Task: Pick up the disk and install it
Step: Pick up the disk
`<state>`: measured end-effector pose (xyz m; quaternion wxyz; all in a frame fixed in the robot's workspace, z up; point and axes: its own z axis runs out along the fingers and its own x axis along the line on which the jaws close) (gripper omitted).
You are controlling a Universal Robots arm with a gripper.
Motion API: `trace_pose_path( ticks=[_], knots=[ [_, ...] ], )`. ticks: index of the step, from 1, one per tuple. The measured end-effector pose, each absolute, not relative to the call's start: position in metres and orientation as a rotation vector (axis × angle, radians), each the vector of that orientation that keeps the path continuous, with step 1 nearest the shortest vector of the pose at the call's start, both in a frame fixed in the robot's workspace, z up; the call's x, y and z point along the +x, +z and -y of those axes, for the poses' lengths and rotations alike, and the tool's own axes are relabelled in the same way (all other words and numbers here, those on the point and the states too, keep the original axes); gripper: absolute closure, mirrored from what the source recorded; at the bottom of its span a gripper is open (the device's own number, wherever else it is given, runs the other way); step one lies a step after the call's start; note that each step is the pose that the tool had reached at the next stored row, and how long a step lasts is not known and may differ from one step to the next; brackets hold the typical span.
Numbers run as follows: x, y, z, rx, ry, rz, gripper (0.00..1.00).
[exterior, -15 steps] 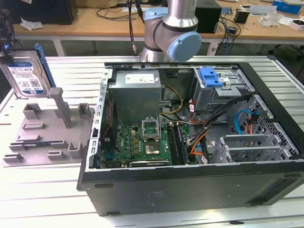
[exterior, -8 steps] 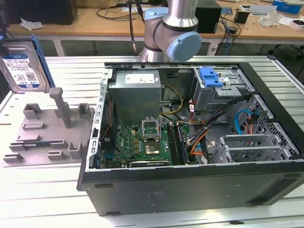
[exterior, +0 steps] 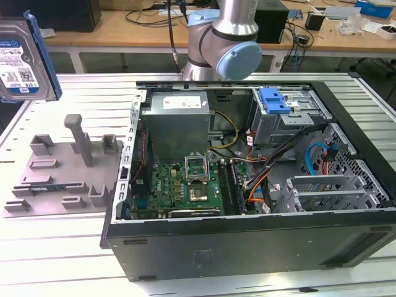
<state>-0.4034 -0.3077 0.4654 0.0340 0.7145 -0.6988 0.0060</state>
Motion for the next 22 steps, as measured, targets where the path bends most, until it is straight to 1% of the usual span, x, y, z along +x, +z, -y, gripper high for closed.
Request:
trace_pose_path(
  ticks=[12, 22],
  knots=[
    [-0.403, 0.500, 0.308, 2.191, 0.032, 2.143, 0.63],
    [-0.403, 0.501, 0.308, 2.190, 0.032, 2.143, 0.63]
  ],
)
